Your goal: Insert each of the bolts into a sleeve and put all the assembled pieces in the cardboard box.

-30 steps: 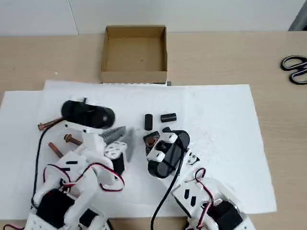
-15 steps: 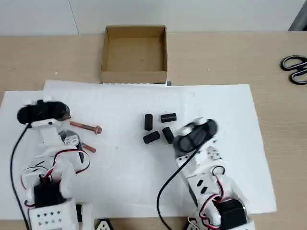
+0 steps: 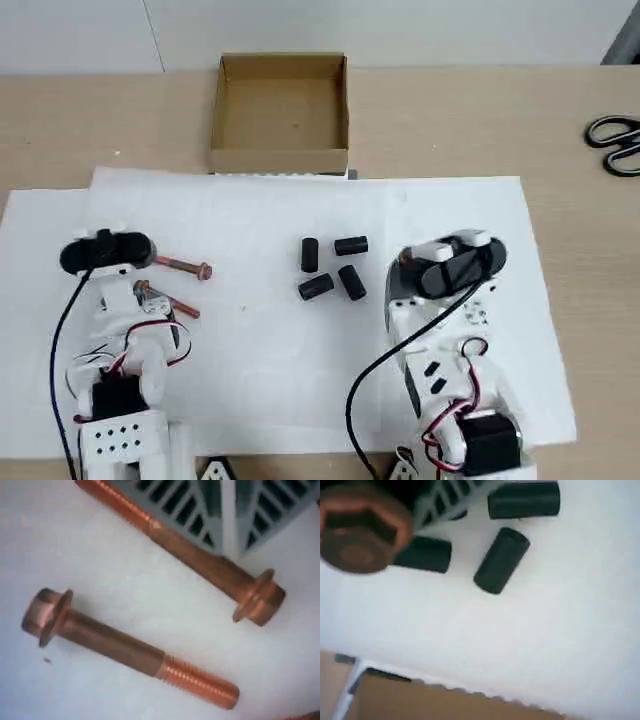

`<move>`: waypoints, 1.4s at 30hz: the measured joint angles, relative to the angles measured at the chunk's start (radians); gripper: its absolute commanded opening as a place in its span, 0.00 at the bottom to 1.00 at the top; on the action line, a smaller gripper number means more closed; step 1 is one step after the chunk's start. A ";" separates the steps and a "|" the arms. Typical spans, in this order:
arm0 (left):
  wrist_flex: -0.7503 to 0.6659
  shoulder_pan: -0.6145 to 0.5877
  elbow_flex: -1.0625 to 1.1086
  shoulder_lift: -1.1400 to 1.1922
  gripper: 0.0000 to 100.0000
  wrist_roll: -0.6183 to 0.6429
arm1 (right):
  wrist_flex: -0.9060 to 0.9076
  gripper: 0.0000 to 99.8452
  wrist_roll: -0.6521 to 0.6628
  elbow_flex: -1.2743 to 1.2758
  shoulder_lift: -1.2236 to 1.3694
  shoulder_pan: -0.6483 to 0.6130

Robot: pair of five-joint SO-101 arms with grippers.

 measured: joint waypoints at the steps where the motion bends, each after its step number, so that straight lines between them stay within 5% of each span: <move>1: -0.002 0.000 0.014 0.000 0.01 0.000 | -0.014 0.00 0.000 -0.020 0.038 0.002; 20: -0.006 0.000 0.031 0.000 0.01 0.000 | -0.431 0.00 -0.038 -0.647 1.135 0.002; 42: -0.006 0.203 0.031 0.000 0.01 -0.002 | -0.450 0.00 -0.038 -1.720 2.188 -0.060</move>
